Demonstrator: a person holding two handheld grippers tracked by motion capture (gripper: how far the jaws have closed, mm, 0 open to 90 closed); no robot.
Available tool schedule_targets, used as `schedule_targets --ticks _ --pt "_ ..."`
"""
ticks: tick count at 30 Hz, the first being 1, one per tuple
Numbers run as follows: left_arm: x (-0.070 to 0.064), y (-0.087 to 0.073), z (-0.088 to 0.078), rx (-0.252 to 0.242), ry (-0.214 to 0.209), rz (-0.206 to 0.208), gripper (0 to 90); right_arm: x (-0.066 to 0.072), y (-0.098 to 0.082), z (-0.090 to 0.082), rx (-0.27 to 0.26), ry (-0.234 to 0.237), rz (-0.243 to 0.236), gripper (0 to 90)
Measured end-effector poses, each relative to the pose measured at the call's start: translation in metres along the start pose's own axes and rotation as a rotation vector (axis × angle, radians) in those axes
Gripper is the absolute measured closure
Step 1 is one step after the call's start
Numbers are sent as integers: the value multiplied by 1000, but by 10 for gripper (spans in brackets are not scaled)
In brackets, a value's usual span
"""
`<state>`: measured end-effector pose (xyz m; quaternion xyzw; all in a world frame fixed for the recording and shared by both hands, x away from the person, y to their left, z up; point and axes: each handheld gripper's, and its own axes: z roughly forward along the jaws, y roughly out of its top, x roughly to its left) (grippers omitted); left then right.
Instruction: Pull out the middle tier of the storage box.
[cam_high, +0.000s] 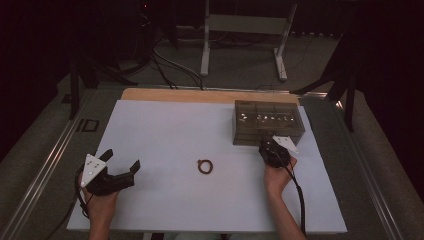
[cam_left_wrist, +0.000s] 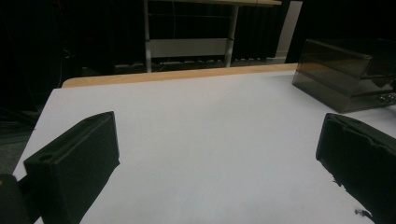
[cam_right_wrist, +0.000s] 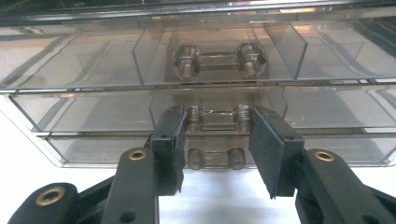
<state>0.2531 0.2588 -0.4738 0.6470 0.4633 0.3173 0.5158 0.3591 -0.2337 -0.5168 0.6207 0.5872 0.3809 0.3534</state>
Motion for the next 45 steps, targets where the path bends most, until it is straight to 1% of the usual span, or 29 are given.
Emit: schedule_targets --ticks 8,20,37,40,42,44,45 --pt "0 0 0 0 0 -1 9 0 2 2 8 -6 12 565" --pt "1 0 -1 -3 1 -5 8 1 2 1 11 -12 5 566" --pt "1 0 -1 -3 4 -5 8 0 -2 -14 36 -1 -3 566" --pt "1 0 -1 -5 6 -7 9 -1 -4 -16 30 3 -20 565" --pt "1 0 -1 -5 7 -6 9 -1 -4 -16 33 4 -20 564" --pt "1 0 -2 -9 6 -9 9 -2 -3 -18 36 15 -24 539" --pt "1 0 -2 -9 6 -10 9 -3 -3 -18 35 28 -28 478"
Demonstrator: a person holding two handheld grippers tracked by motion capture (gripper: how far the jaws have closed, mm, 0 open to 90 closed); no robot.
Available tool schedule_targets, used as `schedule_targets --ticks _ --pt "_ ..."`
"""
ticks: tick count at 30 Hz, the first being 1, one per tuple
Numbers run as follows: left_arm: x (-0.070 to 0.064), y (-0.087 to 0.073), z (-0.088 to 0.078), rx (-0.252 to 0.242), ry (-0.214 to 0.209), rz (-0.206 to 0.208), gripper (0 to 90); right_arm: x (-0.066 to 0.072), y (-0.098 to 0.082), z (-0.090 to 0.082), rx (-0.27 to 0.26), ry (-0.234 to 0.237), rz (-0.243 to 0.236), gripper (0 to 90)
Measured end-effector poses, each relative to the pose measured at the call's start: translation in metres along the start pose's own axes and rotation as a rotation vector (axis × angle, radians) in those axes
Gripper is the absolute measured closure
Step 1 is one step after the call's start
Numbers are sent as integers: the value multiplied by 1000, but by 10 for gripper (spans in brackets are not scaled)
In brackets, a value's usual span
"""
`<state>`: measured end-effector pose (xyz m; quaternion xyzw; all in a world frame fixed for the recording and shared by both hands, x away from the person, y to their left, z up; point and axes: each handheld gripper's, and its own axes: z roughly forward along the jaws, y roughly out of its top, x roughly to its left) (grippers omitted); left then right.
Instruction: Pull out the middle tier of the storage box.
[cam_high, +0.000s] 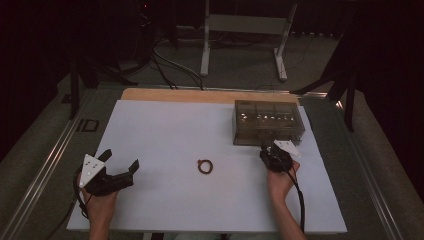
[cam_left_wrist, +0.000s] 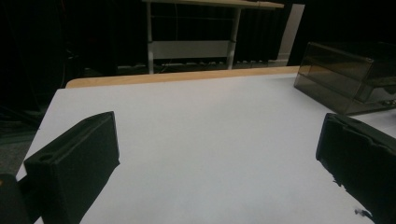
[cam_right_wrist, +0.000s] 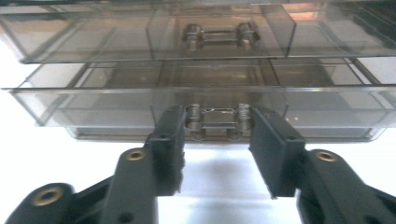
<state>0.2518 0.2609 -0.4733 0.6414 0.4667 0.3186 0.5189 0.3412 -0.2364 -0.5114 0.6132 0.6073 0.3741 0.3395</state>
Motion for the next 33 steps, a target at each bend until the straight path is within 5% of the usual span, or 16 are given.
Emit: schedule_targets --ticks 4,8,12,20,28,33 --pt "0 0 0 2 2 -4 9 -3 2 -3 5 31 10 187" --pt "0 0 0 3 4 -1 9 -8 4 -4 32 102 28 26" --pt "0 0 0 4 5 -2 9 -11 6 -8 31 149 11 0" --pt "0 0 0 4 5 -4 8 -20 11 -15 28 216 52 0" --pt "1 0 -1 1 5 -8 8 -29 14 -19 25 334 43 9" --pt "1 0 0 1 6 -9 9 -30 18 -24 52 327 19 8"
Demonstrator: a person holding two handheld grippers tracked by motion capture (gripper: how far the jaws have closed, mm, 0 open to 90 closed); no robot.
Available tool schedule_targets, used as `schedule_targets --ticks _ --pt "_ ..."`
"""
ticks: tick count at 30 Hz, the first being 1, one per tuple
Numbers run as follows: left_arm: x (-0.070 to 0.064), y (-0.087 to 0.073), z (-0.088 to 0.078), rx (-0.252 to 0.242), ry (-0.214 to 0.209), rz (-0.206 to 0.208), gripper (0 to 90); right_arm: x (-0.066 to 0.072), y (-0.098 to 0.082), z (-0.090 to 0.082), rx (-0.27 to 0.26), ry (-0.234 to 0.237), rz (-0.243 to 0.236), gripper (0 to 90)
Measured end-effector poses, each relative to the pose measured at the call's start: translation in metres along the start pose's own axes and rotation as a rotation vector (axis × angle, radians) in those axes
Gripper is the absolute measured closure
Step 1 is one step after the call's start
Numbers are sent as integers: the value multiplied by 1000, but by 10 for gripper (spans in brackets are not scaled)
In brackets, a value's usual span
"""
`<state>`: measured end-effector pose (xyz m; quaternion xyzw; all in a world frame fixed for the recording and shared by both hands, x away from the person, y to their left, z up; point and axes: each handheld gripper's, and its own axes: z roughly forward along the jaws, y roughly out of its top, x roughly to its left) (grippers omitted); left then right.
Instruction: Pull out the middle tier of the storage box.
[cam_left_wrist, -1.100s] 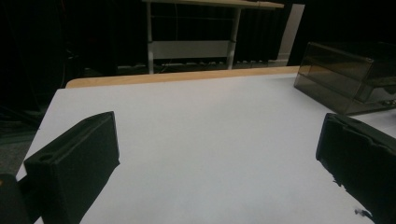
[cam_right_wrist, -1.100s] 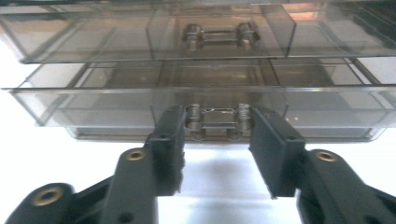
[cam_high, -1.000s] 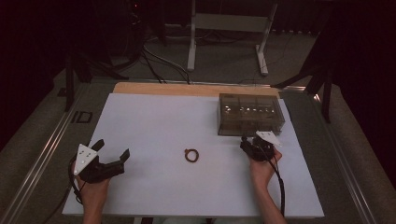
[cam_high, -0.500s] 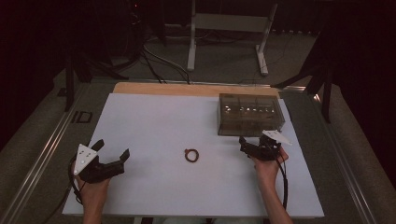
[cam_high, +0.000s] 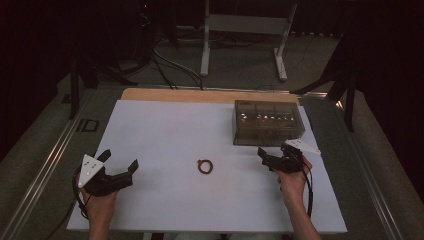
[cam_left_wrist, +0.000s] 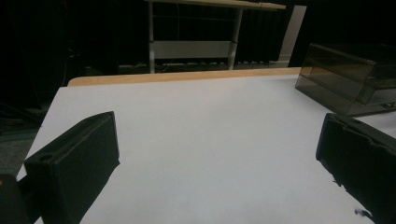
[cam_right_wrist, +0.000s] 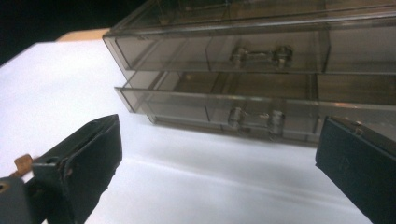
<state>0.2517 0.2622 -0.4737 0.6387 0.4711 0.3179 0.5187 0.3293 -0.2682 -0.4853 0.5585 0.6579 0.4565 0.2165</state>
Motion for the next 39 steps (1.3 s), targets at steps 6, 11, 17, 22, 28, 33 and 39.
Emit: schedule_targets --ticks 6,11,17,22,28,33,39 --pt "0 0 0 1 1 0 9 -2 4 -7 19 16 -24 7" --pt "0 0 0 4 3 -1 8 -5 8 -11 56 17 -60 0" --pt "0 0 1 11 3 0 8 -7 15 -14 92 26 -105 0" --pt "0 0 0 9 2 -3 8 -7 21 -13 121 41 -134 0" --pt "1 0 -1 -11 -2 -11 8 -6 32 -12 134 52 -161 0" --pt "2 -1 -1 -16 1 -15 8 -8 40 -9 145 52 -154 0" --pt "2 -1 -1 -15 0 -14 8 -10 45 -3 158 51 -168 0"
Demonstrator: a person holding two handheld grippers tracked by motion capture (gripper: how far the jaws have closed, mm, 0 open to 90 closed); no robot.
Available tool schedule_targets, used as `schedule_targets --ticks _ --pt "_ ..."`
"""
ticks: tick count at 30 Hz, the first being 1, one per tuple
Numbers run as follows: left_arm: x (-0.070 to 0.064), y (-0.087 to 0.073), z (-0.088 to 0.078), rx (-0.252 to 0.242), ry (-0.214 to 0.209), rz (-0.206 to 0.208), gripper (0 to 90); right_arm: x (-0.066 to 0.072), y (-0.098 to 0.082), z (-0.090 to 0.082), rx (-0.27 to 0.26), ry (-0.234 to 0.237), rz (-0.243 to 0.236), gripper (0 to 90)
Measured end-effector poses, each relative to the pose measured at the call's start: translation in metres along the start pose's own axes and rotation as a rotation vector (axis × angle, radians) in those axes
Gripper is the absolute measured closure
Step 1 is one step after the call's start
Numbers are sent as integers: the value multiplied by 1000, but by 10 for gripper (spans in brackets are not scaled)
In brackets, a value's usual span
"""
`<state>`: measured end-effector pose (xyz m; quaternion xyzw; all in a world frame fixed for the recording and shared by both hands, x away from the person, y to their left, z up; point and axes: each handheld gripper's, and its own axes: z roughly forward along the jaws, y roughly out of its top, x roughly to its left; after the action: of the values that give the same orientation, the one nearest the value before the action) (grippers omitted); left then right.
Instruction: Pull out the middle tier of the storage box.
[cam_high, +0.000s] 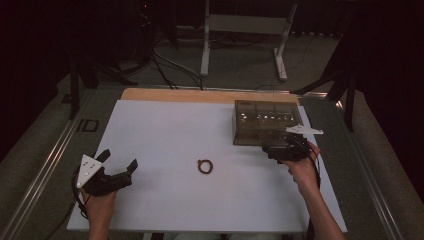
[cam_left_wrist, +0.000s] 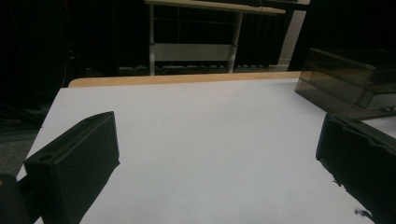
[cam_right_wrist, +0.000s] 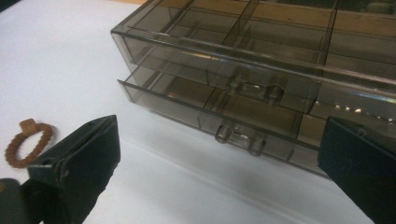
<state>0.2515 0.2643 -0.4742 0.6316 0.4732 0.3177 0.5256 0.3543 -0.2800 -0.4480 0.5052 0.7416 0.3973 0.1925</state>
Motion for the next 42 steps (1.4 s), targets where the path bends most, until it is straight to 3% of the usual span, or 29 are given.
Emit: schedule_targets --ticks 20,31,34,37,42 --pt "0 0 1 5 -3 1 8 -7 15 22 23 50 -43 0" --pt "0 0 0 1 -3 -1 8 -2 8 32 55 27 -86 0" --pt "1 0 0 0 -3 -5 9 -3 6 35 57 40 -69 0" --pt "1 0 0 0 -4 -5 8 -1 2 40 78 30 -93 0" --pt "1 0 0 1 -5 -5 8 -2 4 40 104 38 -91 8"
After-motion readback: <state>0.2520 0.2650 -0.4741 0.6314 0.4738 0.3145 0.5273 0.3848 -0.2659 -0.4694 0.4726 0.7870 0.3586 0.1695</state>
